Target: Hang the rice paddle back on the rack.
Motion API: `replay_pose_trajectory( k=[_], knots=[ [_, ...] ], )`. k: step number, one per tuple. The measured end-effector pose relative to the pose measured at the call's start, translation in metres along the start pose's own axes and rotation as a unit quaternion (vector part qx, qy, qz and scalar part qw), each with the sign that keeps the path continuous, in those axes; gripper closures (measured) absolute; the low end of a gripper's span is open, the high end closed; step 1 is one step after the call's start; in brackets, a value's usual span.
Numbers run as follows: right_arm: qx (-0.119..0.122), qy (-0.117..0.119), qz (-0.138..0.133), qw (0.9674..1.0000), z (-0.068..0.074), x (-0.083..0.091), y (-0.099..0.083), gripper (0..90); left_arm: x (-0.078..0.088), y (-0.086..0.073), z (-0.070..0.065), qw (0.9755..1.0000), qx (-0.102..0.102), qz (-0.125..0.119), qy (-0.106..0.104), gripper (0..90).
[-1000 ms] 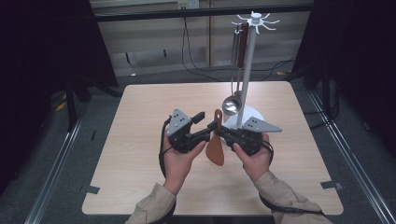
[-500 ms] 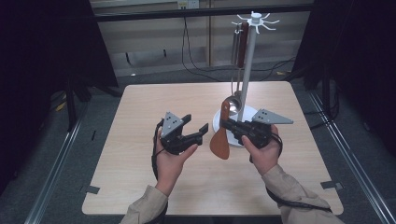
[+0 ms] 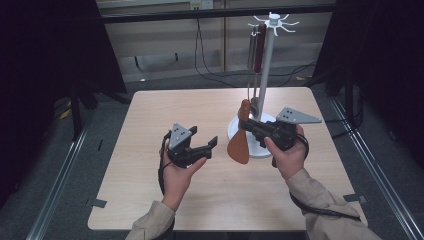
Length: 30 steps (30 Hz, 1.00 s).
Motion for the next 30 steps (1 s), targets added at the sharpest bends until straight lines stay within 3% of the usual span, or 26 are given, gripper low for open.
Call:
replay_pose_trajectory(
  k=[8,30],
  knots=[
    [-0.003,0.003,-0.005,1.0000,-0.006,0.006,0.011,85.1,-0.001,-0.011,0.008,0.9998,-0.002,0.016,0.014,17.1],
    [0.011,0.012,-0.021,0.9997,-0.014,0.012,0.053,85.1,-0.002,-0.016,0.011,0.9996,0.008,0.020,0.021,13.2]
  ],
)
Point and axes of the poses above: each handheld gripper's, and its own axes: x roughly backward along the jaws, y roughly out of its top, z roughly to its left, the point moved 6 cm from there along -x, roughly forward along the jaws, and after that the axes turned 3 degrees about y, right-handed, at the moved point
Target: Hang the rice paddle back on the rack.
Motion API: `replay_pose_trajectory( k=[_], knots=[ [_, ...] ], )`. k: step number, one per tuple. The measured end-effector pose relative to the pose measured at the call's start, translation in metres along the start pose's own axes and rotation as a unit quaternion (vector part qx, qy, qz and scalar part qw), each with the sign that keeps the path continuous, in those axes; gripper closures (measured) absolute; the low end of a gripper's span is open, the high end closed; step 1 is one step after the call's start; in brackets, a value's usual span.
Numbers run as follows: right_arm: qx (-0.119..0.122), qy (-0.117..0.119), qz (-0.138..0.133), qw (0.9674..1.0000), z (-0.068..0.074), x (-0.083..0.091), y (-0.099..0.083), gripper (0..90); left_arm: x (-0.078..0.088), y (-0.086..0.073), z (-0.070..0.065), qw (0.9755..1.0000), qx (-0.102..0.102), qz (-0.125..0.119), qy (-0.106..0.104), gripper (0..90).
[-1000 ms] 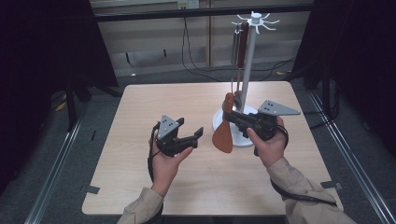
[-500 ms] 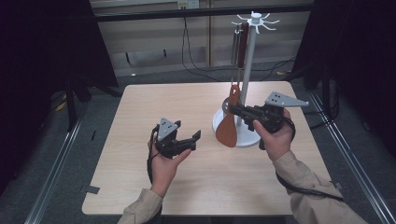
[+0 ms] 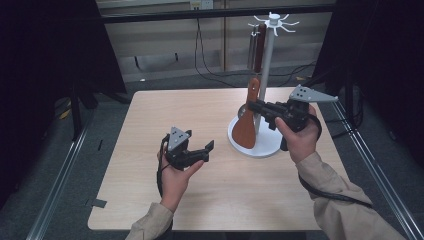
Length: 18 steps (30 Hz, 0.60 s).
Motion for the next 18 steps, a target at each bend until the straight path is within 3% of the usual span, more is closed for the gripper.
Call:
replay_pose_trajectory(
  k=[9,18],
  knots=[
    [0.000,0.002,-0.017,0.9999,-0.006,0.001,0.015,85.1,0.000,0.001,0.001,1.0000,0.000,0.000,0.003,13.2],
    [-0.013,0.005,-0.053,0.9985,-0.018,0.004,0.037,85.1,0.001,0.001,0.002,1.0000,0.001,-0.003,0.001,13.2]
  ],
)
Point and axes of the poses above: each handheld gripper's, and its own axes: x roughly backward along the jaws, y roughly out of its top, z roughly to its left, the point moved 6 cm from there along -x, roughly forward along the jaws, and after that the axes turned 3 degrees about y, right-handed, at the moved point
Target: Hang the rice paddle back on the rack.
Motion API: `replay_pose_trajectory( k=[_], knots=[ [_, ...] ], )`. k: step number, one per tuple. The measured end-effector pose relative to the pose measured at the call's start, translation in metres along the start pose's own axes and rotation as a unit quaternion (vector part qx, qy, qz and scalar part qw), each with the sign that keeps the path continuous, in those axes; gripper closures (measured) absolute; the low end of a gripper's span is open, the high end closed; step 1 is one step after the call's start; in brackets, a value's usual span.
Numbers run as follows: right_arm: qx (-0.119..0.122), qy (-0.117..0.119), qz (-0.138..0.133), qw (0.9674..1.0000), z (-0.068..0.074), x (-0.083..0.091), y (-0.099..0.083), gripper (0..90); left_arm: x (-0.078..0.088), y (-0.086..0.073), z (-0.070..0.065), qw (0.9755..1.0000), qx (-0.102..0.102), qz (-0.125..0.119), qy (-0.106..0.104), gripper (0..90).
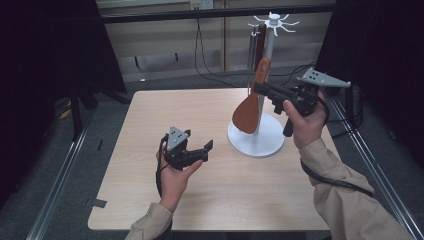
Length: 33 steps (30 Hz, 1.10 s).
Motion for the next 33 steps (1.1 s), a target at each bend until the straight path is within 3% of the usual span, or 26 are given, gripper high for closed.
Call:
replay_pose_trajectory(
  k=[25,33],
  knots=[
    [-0.001,-0.007,-0.042,0.9991,-0.018,-0.003,0.036,85.1,0.001,-0.001,0.004,1.0000,-0.003,0.002,0.007,13.5],
    [0.003,-0.007,-0.047,0.9989,-0.024,-0.002,0.046,85.1,0.000,-0.003,0.004,1.0000,-0.004,0.005,0.000,13.7]
  ],
)
Point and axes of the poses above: each handheld gripper's, and its own axes: x roughly backward along the jaws, y roughly out of its top, z roughly to its left, the point moved 6 cm from there along -x, roughly forward along the jaws, and after that the axes turned 3 degrees about y, right-handed, at the moved point
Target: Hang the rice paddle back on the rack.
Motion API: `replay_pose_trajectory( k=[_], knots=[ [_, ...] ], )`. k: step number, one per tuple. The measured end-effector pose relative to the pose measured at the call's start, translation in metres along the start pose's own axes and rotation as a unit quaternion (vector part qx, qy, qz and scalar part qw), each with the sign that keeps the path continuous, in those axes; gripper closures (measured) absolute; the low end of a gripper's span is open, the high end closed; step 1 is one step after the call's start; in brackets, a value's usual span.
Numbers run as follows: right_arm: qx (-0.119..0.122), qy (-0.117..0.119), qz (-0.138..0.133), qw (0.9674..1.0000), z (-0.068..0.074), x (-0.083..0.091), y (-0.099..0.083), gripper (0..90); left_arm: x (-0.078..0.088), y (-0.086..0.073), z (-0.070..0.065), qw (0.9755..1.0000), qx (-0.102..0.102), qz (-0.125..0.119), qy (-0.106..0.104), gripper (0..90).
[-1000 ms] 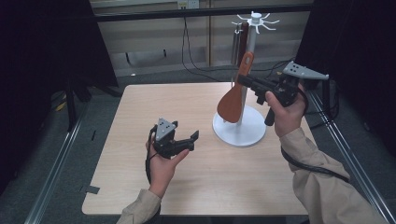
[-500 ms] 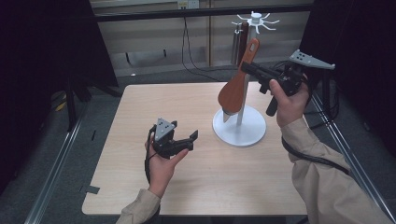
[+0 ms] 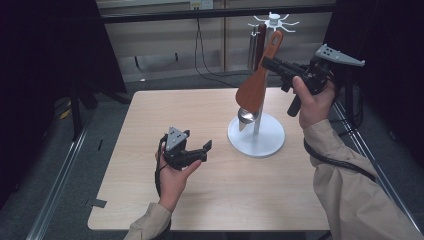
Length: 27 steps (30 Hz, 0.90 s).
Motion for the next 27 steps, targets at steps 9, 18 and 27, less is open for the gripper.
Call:
replay_pose_trajectory(
  k=[9,18,27],
  knots=[
    [-0.009,-0.006,0.002,0.9999,-0.008,-0.003,-0.001,85.1,0.000,0.000,0.000,1.0000,0.001,-0.001,0.000,13.9],
    [-0.028,-0.005,-0.009,0.9995,-0.015,-0.002,-0.003,83.2,0.001,0.001,0.000,1.0000,-0.002,-0.002,0.001,13.9],
    [-0.024,-0.021,-0.017,0.9993,-0.017,0.002,-0.002,79.5,0.001,0.000,-0.003,1.0000,-0.007,0.000,0.003,13.9]
  ],
)
Point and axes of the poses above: each handheld gripper's, and its own axes: x roughly backward along the jaws, y roughly out of its top, z roughly to its left, the point moved 6 cm from there along -x, roughly forward along the jaws, and after that the axes turned 3 degrees about y, right-handed, at the moved point
